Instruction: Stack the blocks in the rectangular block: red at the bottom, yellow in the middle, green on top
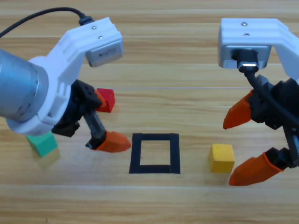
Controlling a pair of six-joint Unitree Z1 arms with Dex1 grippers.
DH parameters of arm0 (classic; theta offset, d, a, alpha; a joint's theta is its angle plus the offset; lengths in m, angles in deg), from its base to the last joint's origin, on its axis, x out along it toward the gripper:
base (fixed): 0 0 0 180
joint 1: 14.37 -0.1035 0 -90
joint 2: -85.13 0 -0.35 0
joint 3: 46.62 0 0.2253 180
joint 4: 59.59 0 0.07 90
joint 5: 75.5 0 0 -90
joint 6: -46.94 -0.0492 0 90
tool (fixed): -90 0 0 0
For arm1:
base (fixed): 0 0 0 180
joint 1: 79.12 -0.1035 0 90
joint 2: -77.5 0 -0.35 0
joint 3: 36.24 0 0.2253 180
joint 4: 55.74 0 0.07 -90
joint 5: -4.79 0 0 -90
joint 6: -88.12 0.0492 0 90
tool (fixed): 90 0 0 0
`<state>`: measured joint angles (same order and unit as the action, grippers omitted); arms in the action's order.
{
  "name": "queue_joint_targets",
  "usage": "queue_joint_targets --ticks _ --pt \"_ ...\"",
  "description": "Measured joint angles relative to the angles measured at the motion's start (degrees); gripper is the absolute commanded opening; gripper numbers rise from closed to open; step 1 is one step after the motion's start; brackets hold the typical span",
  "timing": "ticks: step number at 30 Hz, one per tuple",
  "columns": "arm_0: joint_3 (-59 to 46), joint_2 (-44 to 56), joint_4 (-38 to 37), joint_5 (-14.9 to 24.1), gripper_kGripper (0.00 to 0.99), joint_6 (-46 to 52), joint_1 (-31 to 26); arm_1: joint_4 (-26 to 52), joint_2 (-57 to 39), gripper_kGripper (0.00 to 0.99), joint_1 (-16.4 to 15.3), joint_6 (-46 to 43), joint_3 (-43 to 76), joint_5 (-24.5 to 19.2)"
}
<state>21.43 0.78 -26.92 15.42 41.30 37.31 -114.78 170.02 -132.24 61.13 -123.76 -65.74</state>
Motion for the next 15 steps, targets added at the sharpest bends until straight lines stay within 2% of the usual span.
queue_joint_targets --ticks 8,13,15 --pt "-2.82 0.23 -2.45 0.39 0.989 0.11 0.00 0.00 0.00 0.968 0.00 0.90 0.00 -0.01" --pt "-2.83 0.23 -2.50 0.40 0.968 0.12 0.00 0.01 0.00 0.966 0.21 8.20 0.00 -4.27" --pt "-2.79 0.23 -2.90 1.11 0.960 1.10 0.03 0.01 0.00 0.966 1.34 11.24 -0.03 -4.46"
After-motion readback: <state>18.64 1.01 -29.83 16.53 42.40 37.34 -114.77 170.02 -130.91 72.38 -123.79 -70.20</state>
